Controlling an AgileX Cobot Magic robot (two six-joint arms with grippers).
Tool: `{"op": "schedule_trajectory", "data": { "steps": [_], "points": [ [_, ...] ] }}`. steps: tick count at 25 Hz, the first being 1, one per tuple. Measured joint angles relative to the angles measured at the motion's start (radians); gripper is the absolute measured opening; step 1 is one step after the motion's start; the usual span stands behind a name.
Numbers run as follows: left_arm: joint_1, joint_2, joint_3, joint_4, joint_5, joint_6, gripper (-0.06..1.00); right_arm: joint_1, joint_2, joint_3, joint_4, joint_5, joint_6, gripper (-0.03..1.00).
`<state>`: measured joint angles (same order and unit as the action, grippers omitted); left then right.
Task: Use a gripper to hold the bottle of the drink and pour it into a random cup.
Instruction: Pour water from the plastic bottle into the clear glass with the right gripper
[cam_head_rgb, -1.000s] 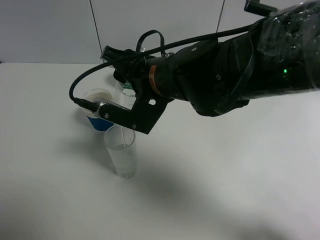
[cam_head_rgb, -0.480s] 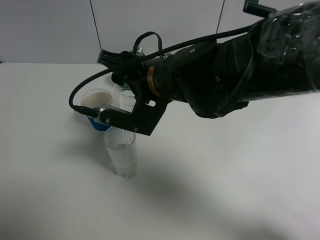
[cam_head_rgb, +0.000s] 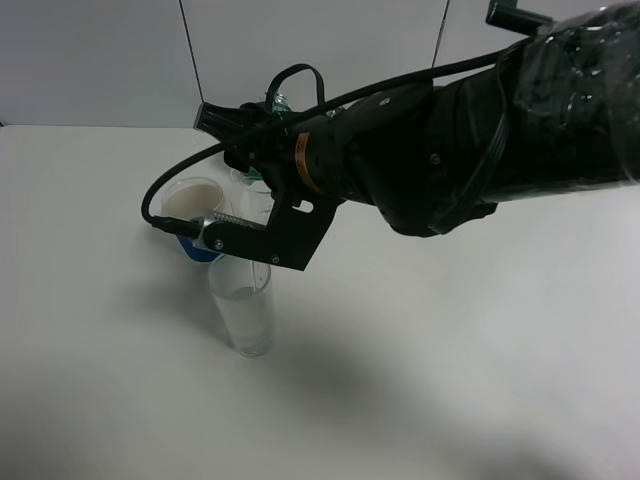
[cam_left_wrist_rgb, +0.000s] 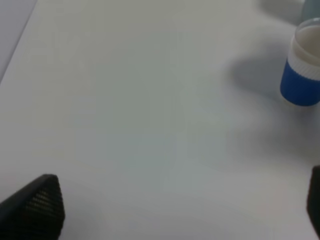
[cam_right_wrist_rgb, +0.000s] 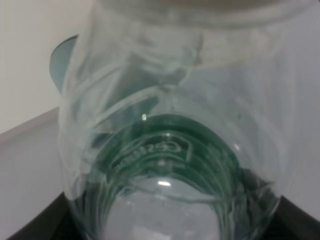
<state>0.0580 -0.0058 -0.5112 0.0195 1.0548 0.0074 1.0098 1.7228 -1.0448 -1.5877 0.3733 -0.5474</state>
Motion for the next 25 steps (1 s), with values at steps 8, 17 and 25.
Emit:
{"op": "schedule_trajectory", "data": {
  "steps": [8,17,25],
  "points": [
    [0.000,0.000,0.000,0.000,0.000,0.000,0.98,0.005,0.000,0.000,-0.016,0.000,0.000,0.55],
    [0.000,0.000,0.000,0.000,0.000,0.000,0.98,0.005,0.000,0.000,-0.041,0.000,0.000,0.55],
    [0.000,0.000,0.000,-0.001,0.000,0.000,0.98,0.005,0.000,0.000,-0.077,0.000,0.000,0.55]
  ]
}}
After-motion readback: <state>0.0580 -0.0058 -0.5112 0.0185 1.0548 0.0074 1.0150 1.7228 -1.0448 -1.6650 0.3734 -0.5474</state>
